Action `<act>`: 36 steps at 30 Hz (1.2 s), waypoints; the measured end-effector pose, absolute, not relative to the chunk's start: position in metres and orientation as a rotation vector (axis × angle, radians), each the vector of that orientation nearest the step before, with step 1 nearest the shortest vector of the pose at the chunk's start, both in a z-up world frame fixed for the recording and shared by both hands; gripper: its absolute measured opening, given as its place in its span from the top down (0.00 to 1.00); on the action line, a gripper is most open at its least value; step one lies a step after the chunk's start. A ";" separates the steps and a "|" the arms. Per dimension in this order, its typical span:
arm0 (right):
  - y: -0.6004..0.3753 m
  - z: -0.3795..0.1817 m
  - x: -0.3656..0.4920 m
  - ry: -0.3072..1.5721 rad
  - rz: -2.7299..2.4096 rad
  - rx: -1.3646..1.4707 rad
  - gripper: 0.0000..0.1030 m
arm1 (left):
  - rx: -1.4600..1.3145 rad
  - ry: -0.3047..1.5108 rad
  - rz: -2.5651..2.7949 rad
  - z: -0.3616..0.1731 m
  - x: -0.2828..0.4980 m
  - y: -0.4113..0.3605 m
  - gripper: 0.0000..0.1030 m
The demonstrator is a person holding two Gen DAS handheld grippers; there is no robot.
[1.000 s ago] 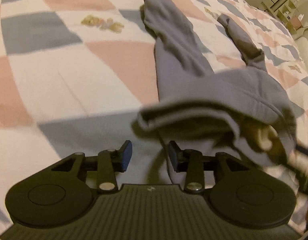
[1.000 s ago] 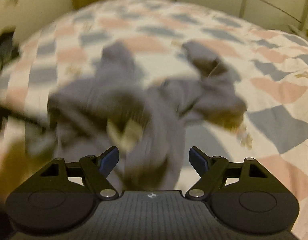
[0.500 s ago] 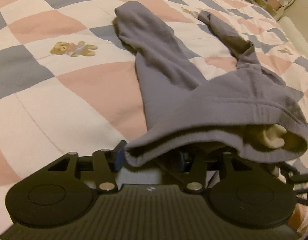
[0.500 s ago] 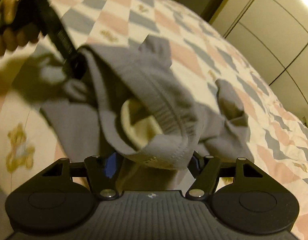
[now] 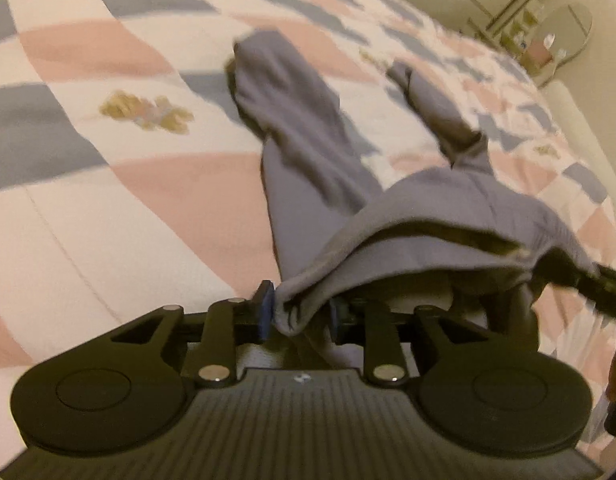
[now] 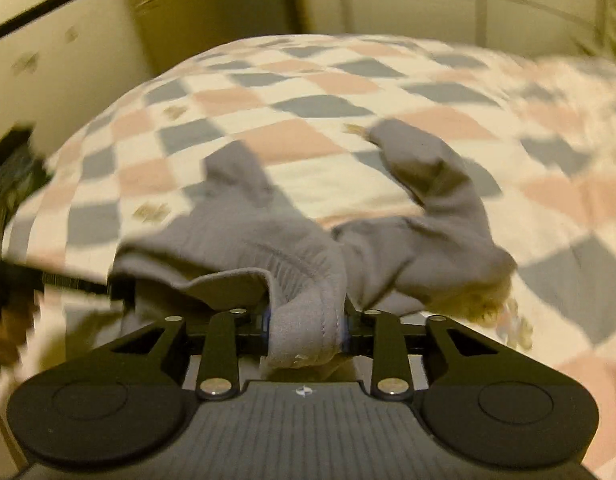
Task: Fold clothes
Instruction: 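Lift the sweatpants by the waistband with both grippers, raising them off the bed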
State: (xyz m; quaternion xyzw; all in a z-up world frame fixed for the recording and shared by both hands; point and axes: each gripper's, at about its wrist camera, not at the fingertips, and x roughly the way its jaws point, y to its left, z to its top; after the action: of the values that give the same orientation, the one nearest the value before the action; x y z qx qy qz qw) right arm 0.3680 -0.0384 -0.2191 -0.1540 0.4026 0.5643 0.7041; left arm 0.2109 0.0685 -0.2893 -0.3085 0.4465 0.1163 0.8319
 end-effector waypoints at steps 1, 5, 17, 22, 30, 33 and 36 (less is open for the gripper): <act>-0.036 -0.223 0.372 0.927 1.247 -0.328 0.58 | -0.652 0.946 0.239 -0.292 0.215 0.067 0.78; -0.032 -0.240 0.366 0.999 1.234 -0.424 0.58 | -0.621 0.927 0.248 -0.288 0.223 0.063 0.87; -0.069 -0.125 0.331 0.765 1.289 -0.184 0.80 | -0.459 0.742 0.282 -0.177 0.182 0.066 0.94; -0.071 -0.044 0.289 0.639 1.324 -0.069 0.81 | -0.448 0.561 0.277 -0.099 0.158 0.096 0.95; -0.034 0.070 0.172 0.443 1.410 0.096 0.81 | -0.313 0.274 0.255 0.057 0.097 0.179 0.95; -0.018 0.115 0.132 0.341 1.440 0.140 0.81 | -0.203 0.156 0.243 0.127 0.066 0.208 0.95; -0.010 0.166 0.099 0.223 1.464 0.181 0.81 | -0.075 0.037 0.232 0.197 0.033 0.224 0.95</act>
State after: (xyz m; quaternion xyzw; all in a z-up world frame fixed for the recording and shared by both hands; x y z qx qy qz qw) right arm 0.0992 -0.0099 0.1665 0.0823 0.1015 0.6658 0.7346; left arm 0.0333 0.2243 0.1969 -0.0376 0.0184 0.1157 0.9924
